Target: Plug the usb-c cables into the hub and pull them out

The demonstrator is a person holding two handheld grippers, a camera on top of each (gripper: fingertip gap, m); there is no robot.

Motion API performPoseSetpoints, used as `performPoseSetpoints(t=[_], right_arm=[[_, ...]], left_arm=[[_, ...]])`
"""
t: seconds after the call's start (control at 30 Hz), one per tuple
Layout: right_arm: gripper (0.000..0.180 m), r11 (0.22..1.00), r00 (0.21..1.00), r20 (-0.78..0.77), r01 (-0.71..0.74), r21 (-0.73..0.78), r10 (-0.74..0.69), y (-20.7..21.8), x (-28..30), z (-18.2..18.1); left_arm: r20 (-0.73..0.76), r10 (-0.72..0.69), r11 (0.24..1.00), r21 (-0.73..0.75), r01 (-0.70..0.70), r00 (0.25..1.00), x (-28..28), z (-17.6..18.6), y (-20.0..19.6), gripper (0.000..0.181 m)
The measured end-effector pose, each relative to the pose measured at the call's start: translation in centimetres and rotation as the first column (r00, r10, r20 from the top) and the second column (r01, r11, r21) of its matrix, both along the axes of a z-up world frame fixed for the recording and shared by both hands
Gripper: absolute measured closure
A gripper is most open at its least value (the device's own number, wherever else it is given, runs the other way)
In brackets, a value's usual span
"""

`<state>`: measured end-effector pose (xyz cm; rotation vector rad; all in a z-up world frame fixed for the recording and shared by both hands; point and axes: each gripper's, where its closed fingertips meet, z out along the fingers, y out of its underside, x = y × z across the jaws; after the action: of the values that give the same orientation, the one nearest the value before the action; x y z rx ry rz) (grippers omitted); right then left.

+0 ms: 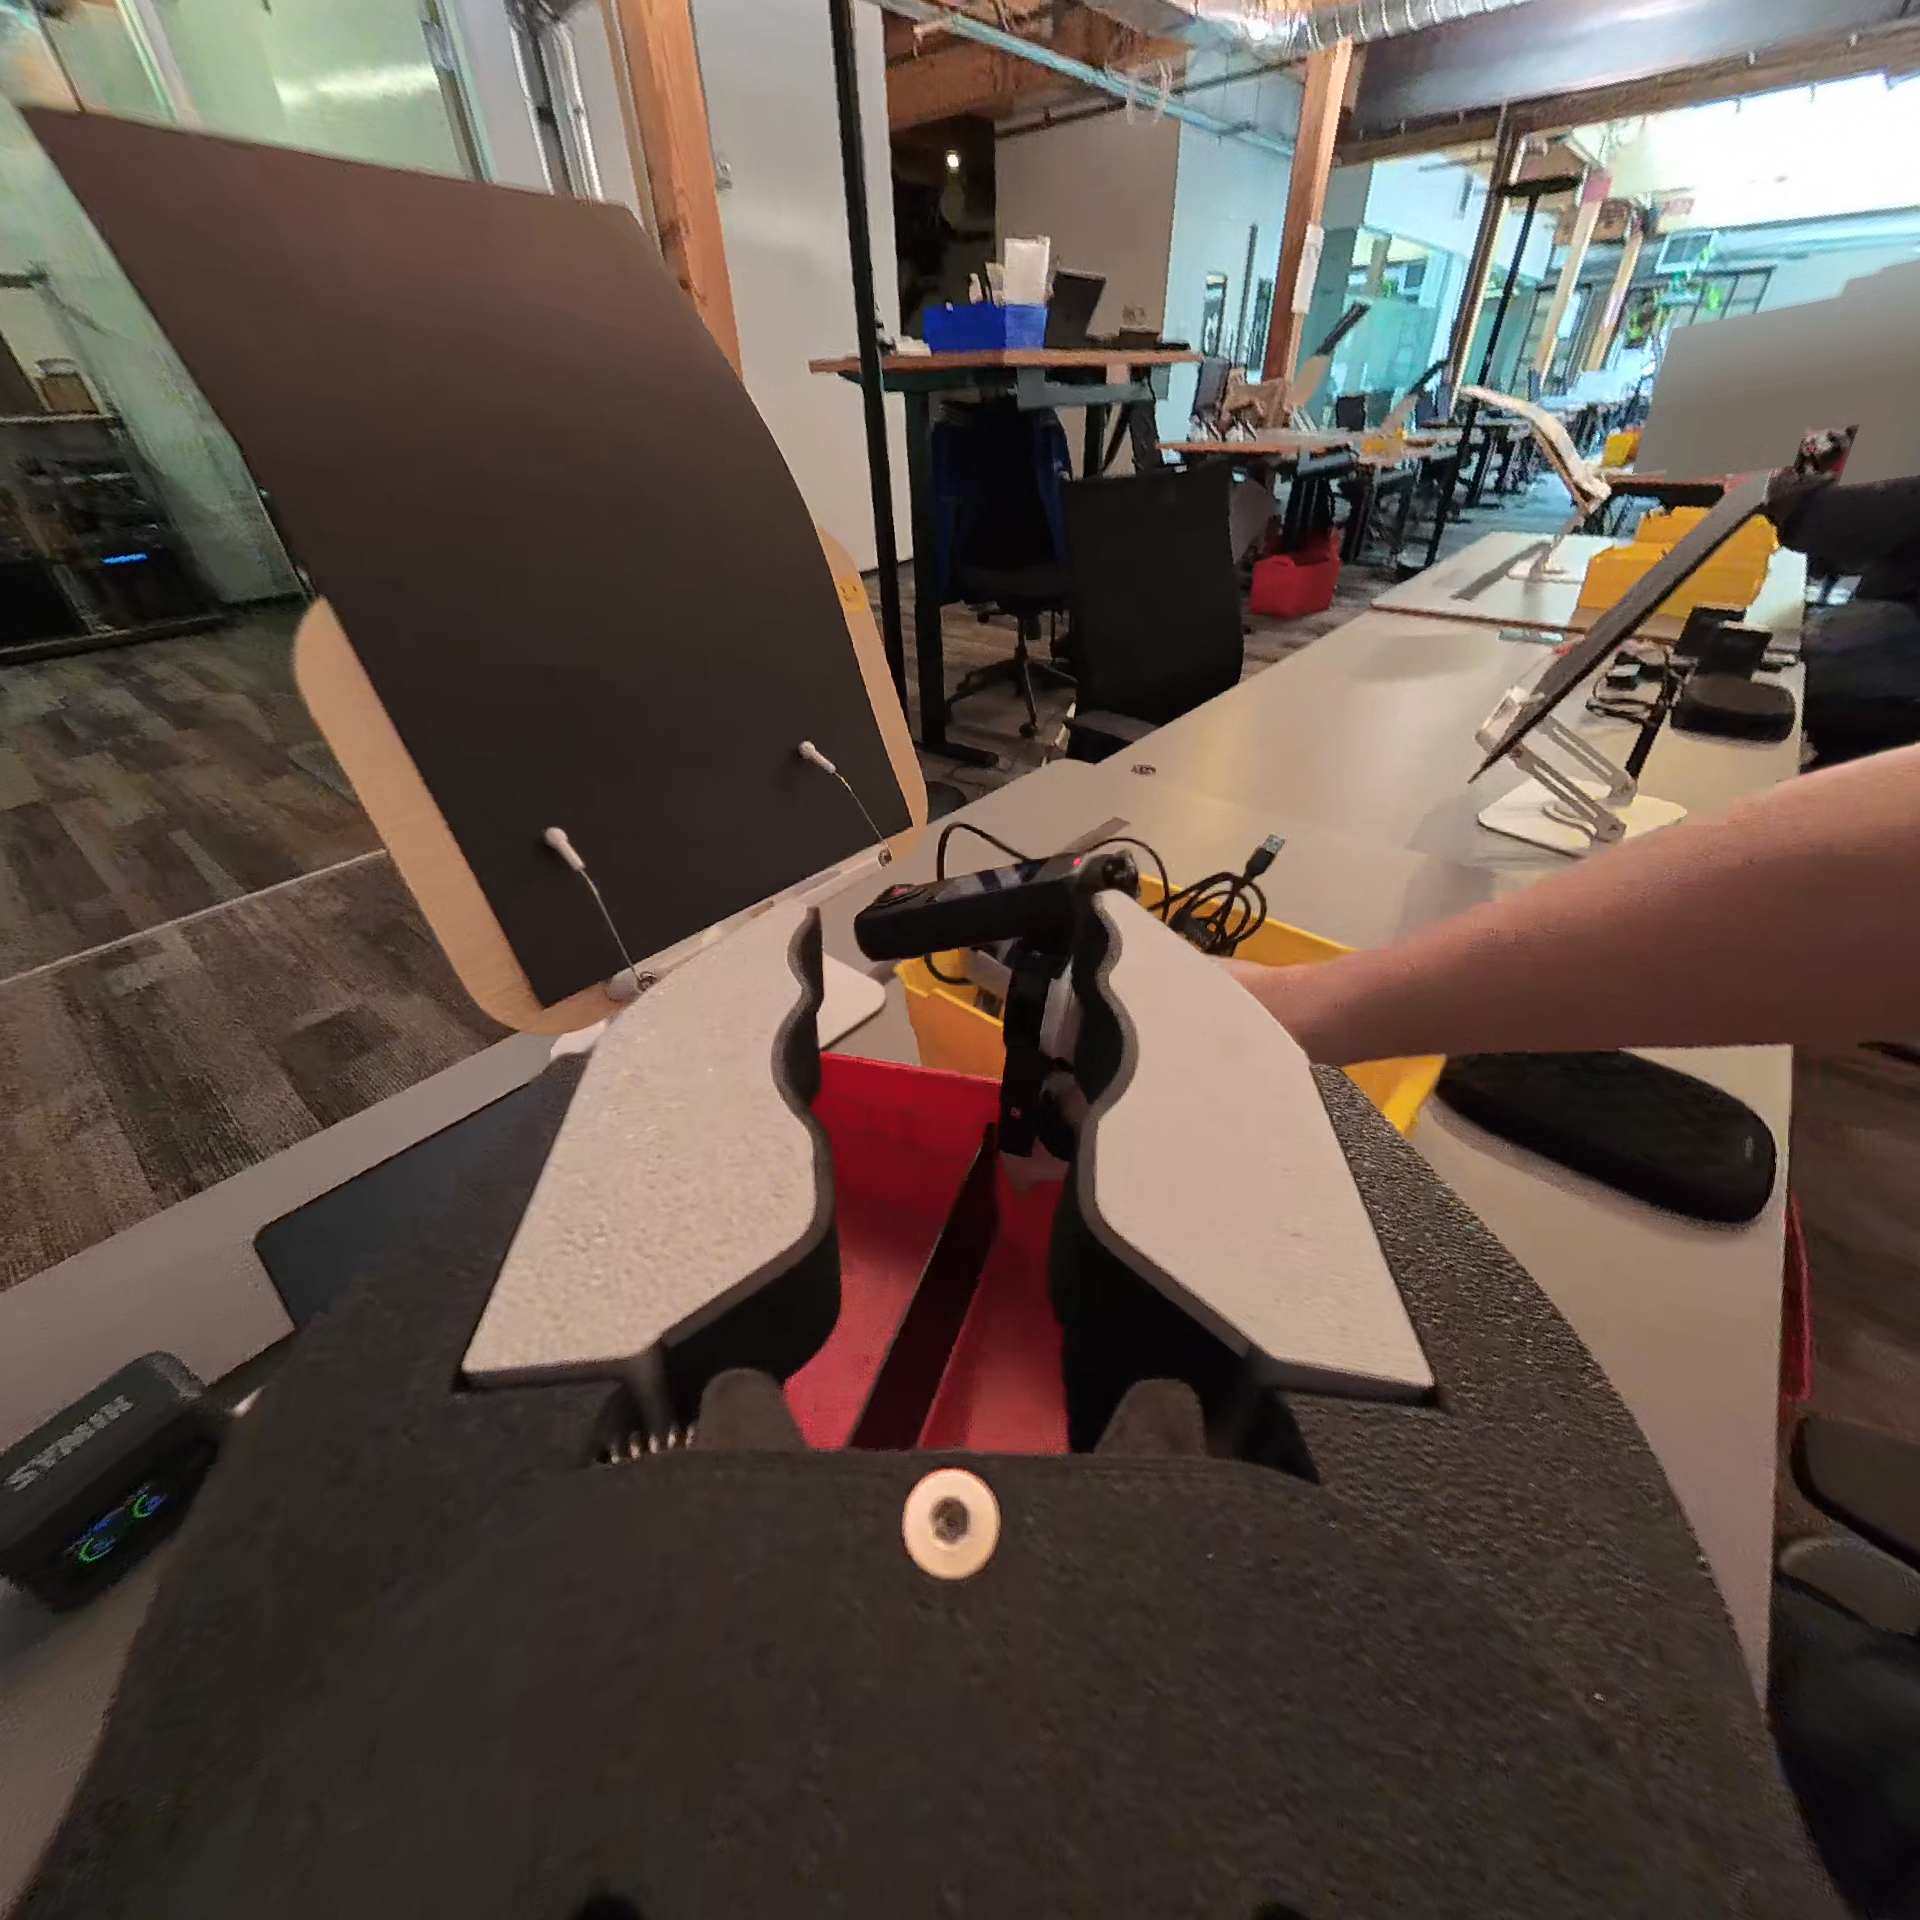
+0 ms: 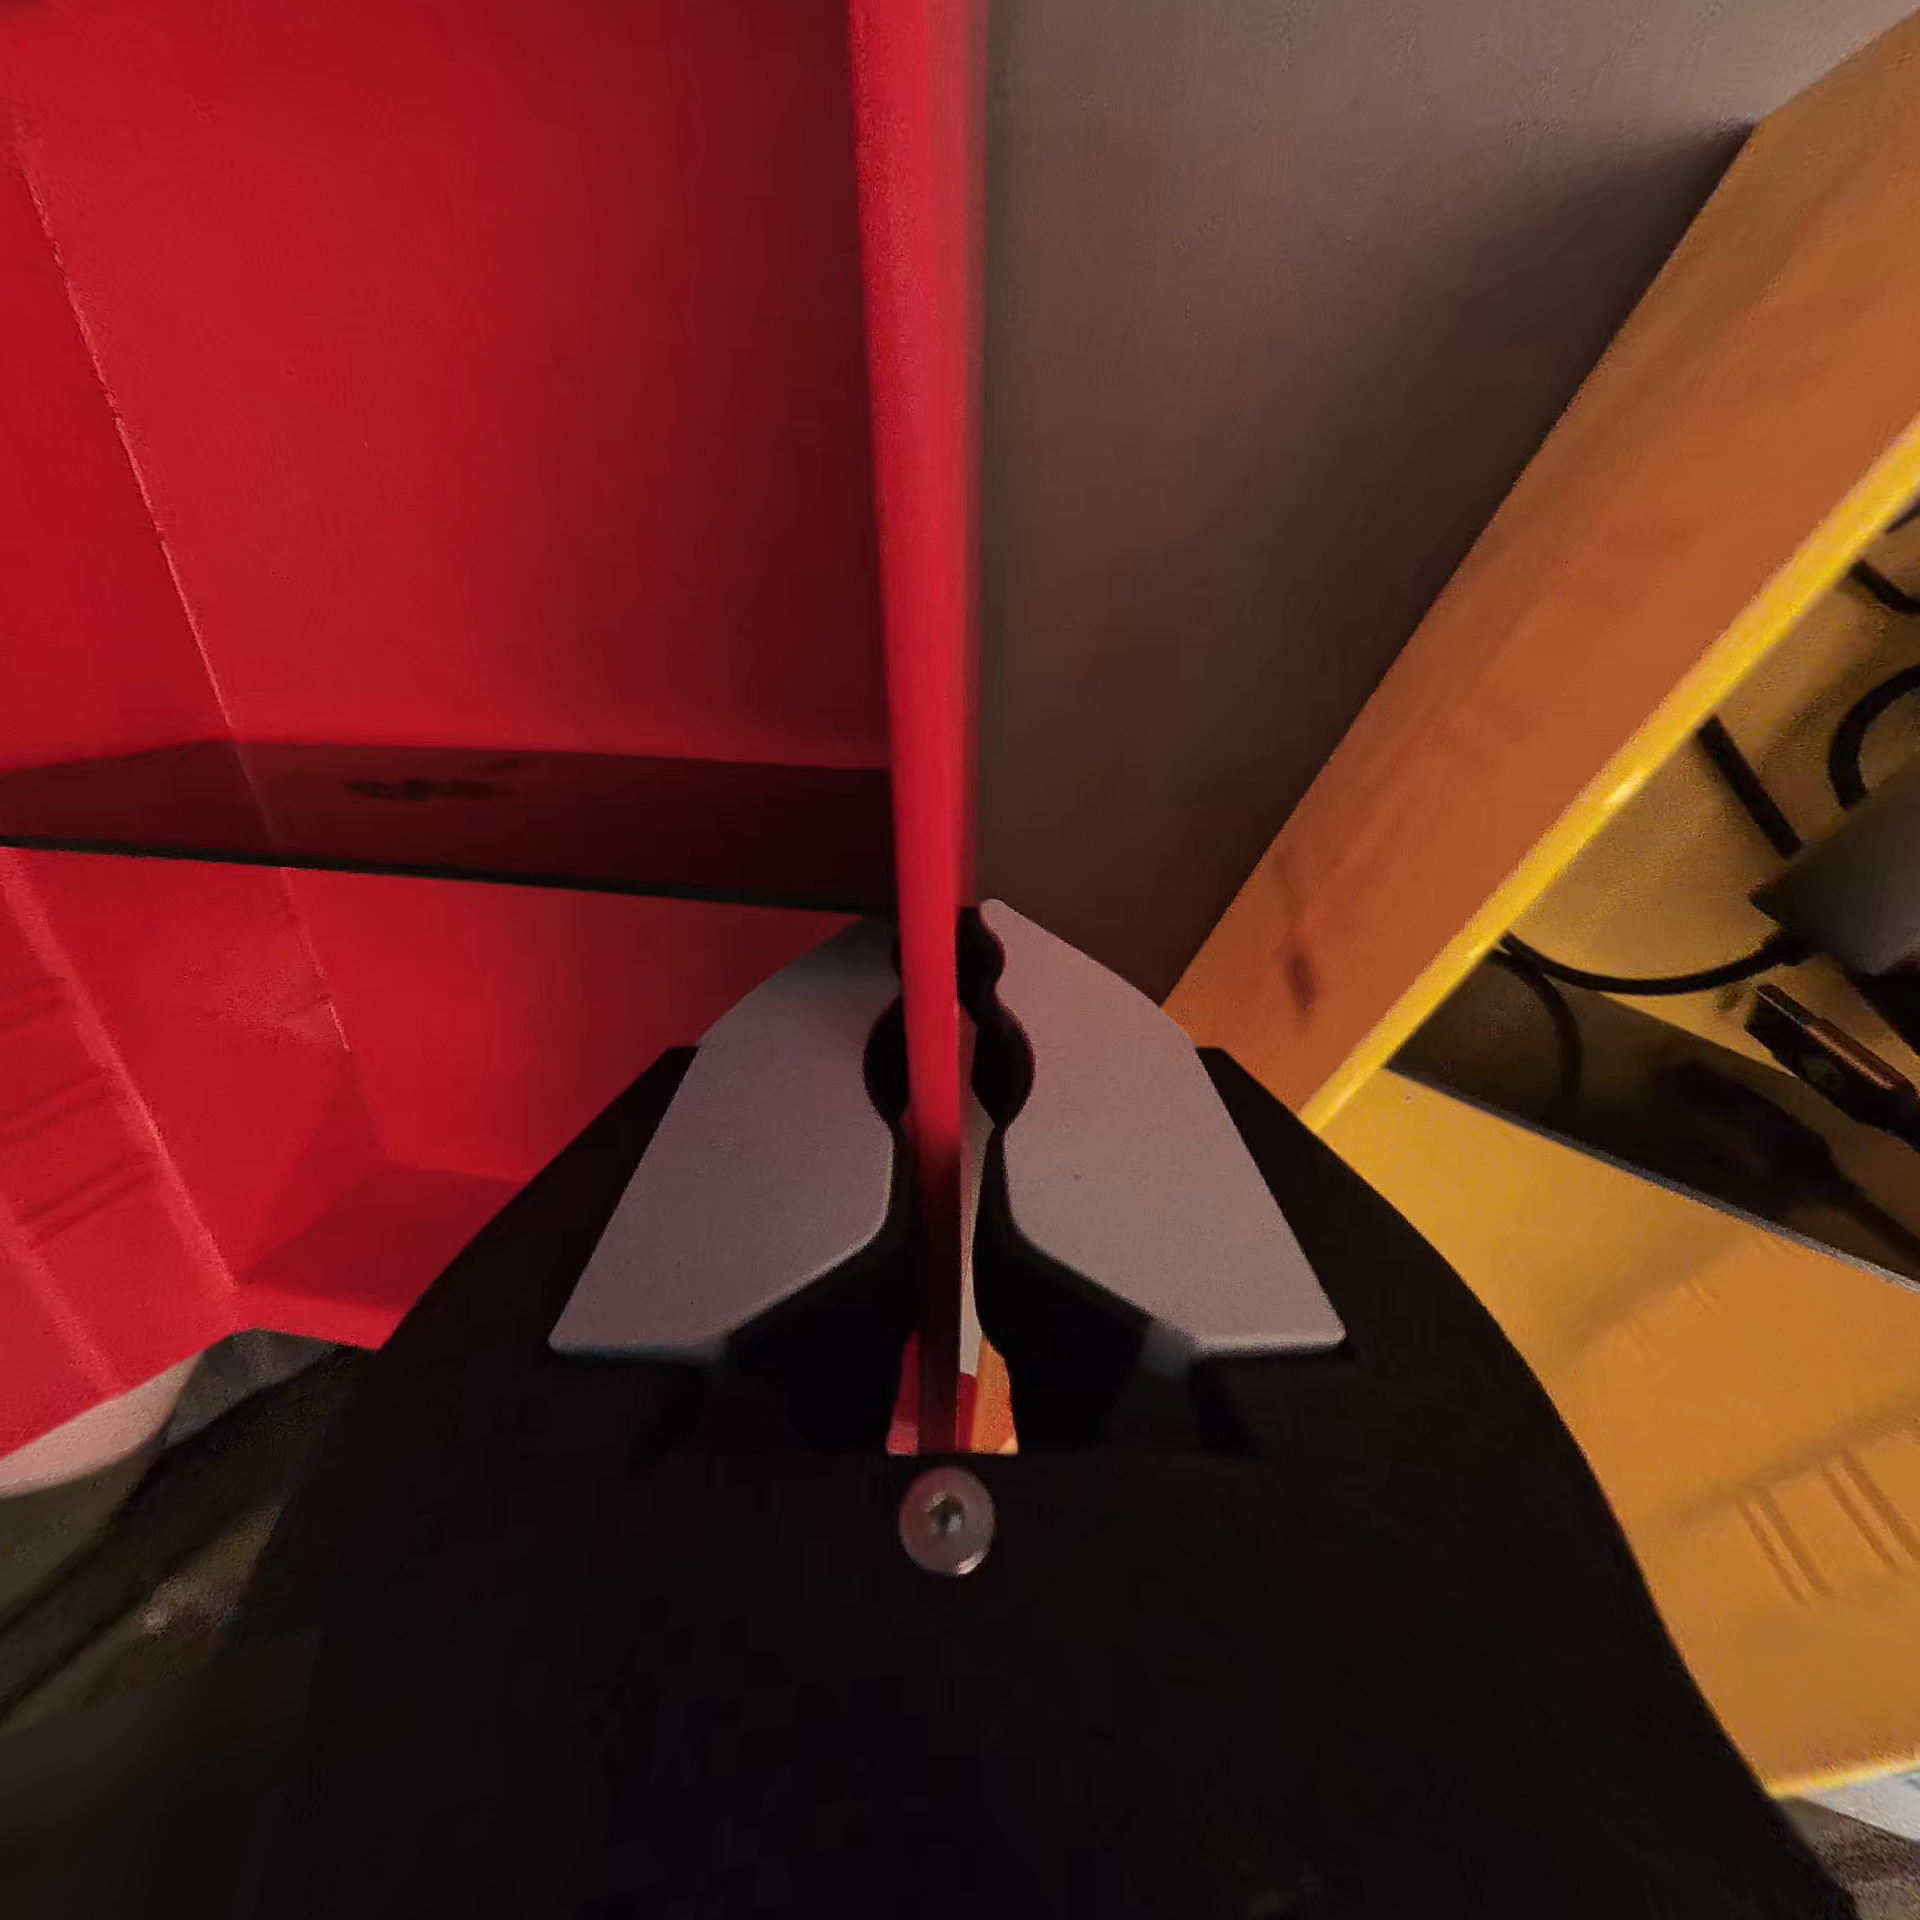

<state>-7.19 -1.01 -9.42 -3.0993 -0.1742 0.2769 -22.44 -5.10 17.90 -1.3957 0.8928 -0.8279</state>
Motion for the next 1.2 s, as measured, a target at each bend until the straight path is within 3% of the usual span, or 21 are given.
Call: performPoseSetpoints(t=[0.1, 0.27, 0.4, 0.5, 0.63, 0.8, 1.03, 1.13, 1.2], right_arm=[[0.173, 1.0, 0.999, -0.042, -0.026, 0.006, 0.026, -0.7, 1.0, 3.3], [0.173, 0.993, 0.988, -0.155, 0.024, 0.119, -0.005, -1.4, 6.9, 12.8], [0.173, 0.974, 0.979, -0.181, 0.127, 0.186, -0.093, -4.6, 17.6, 19.0], [0.174, 0.938, 0.966, -0.142, 0.247, 0.244, -0.218, -8.2, 27.4, 20.4], [0.173, 0.871, 0.914, -0.061, 0.401, 0.285, -0.401, -13.2, 39.3, 17.7], [0.174, 0.827, 0.855, -0.033, 0.509, 0.237, -0.517, -17.0, 47.4, 9.2], [0.174, 0.824, 0.844, -0.082, 0.536, 0.182, -0.531, -16.0, 48.9, -1.7], [0.174, 0.832, 0.851, -0.09, 0.524, 0.179, -0.517, -14.6, 47.4, -3.2], [0.174, 0.85, 0.869, -0.034, 0.49, 0.194, -0.494, -14.1, 46.9, -3.1]], left_arm=[[0.044, 0.013, 0.999, 0.034, -0.014, 0.999, -1.3, 1.4, -1.3, 0.135], [0.086, -0.008, 0.997, 0.071, 0.002, 0.996, -1.7, 2.7, -3.6, 0.135], [0.012, -0.036, 0.999, 0.04, 0.036, 0.999, 0.6, 1.3, -4.2, 0.135], [-0.139, -0.064, 0.997, -0.057, 0.056, 0.988, 3.9, -2.4, -3.1, 0.135], [-0.292, -0.098, 0.97, -0.243, 0.026, 0.951, 9.1, -9.1, 0.3, 0.132], [-0.348, -0.222, 0.841, -0.542, -0.002, 0.911, 15.7, -18.9, 1.7, 0.11], [-0.447, -0.324, 0.705, -0.701, -0.102, 0.833, 21.6, -24.1, 2.1, 0.11], [-0.605, -0.333, 0.726, -0.654, -0.214, 0.723, 22.5, -26.2, 3.0, 0.119], [-0.651, -0.402, 0.682, -0.682, -0.265, 0.644, 22.7, -27.1, 2.3, 0.116]])
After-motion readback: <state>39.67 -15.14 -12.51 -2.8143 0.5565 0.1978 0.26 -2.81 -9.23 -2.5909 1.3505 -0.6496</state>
